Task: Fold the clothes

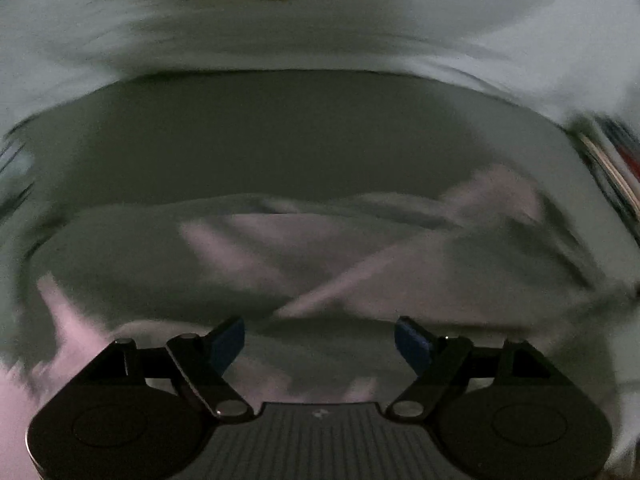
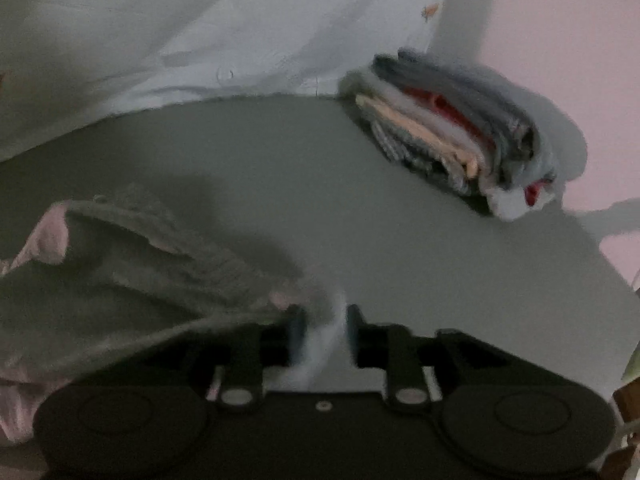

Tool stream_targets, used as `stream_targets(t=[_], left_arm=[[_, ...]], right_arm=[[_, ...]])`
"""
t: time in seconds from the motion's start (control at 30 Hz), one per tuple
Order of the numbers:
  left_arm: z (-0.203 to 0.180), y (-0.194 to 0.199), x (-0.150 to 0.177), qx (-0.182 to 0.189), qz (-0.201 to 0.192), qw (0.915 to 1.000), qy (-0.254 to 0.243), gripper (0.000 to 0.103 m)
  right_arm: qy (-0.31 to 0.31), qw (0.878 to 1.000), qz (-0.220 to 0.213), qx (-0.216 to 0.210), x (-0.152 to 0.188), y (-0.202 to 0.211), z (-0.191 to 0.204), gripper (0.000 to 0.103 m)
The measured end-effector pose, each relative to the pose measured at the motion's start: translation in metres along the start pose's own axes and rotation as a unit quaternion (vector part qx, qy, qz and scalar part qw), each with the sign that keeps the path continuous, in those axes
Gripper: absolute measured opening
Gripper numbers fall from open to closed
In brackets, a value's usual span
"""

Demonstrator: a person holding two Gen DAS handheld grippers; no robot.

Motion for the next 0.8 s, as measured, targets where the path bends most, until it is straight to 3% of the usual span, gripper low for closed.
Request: stream_targets(t=[0.07, 0.13, 0.23, 0.33, 0.4, 0.53, 0.57, 0.6, 0.67, 0.7, 0.73, 0.77, 0.8], left_arm=[[0.044, 0.000, 0.001, -0.043, -0.005, 0.9973, 0.060, 0.085], [0.091, 0.002, 0.004, -0.086, -0.010, 0.9890, 0.120, 0.086], [0.159, 0.007, 0.012, -0.146, -0.023, 0.9697, 0.195, 0.089], [0.219, 0.006, 0.018, -0.199, -0.024, 0.9514, 0.233, 0.090], [0.253, -0.001, 0.019, -0.210, -0.023, 0.9418, 0.262, 0.090], [0.309, -0.022, 0.022, -0.194, -0.016, 0.9225, 0.333, 0.090], [0.322, -0.027, 0.021, -0.186, -0.017, 0.9185, 0.349, 0.090], [0.332, -0.031, 0.020, -0.176, -0.021, 0.9154, 0.361, 0.098], [0.334, -0.036, 0.011, -0.166, -0.048, 0.9134, 0.369, 0.097], [0.333, -0.041, 0.007, -0.170, -0.057, 0.9113, 0.371, 0.095], [0.332, -0.042, 0.003, -0.187, -0.063, 0.9079, 0.370, 0.084], [0.330, -0.043, 0.000, -0.206, -0.069, 0.9040, 0.368, 0.073], [0.325, -0.043, -0.003, -0.214, -0.074, 0.9051, 0.360, 0.045]], right_arm=[[0.007, 1.000, -0.021, -0.013, -0.007, 0.006, 0.013, 0.053], [0.009, 0.999, -0.032, -0.042, -0.014, 0.006, 0.031, 0.056], [0.016, 0.995, -0.037, -0.090, -0.028, 0.001, 0.062, 0.064], [0.015, 0.991, -0.027, -0.134, -0.040, -0.005, 0.090, 0.068], [0.011, 0.987, -0.018, -0.160, -0.050, -0.011, 0.108, 0.073], [0.007, 0.981, 0.014, -0.191, -0.065, -0.031, 0.146, 0.079], [0.010, 0.982, 0.023, -0.187, -0.067, -0.038, 0.155, 0.079], [0.014, 0.984, 0.032, -0.177, -0.069, -0.047, 0.164, 0.079], [0.025, 0.987, 0.053, -0.150, -0.071, -0.064, 0.177, 0.078], [0.031, 0.988, 0.061, -0.139, -0.070, -0.072, 0.181, 0.068], [0.036, 0.988, 0.067, -0.135, -0.070, -0.077, 0.183, 0.055], [0.040, 0.987, 0.070, -0.136, -0.070, -0.081, 0.183, 0.020], [0.039, 0.988, 0.066, -0.137, -0.071, -0.080, 0.180, 0.007]])
Point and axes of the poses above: each gripper's, at about its wrist camera, not at the fingertips, and y roughly against the way its jaws point, z to its left, x to its underside, the point moved 3 cm from there along -y, roughly the way its jaws point, and after that the axes turned 1 degree about x, right-handed, at the moved point
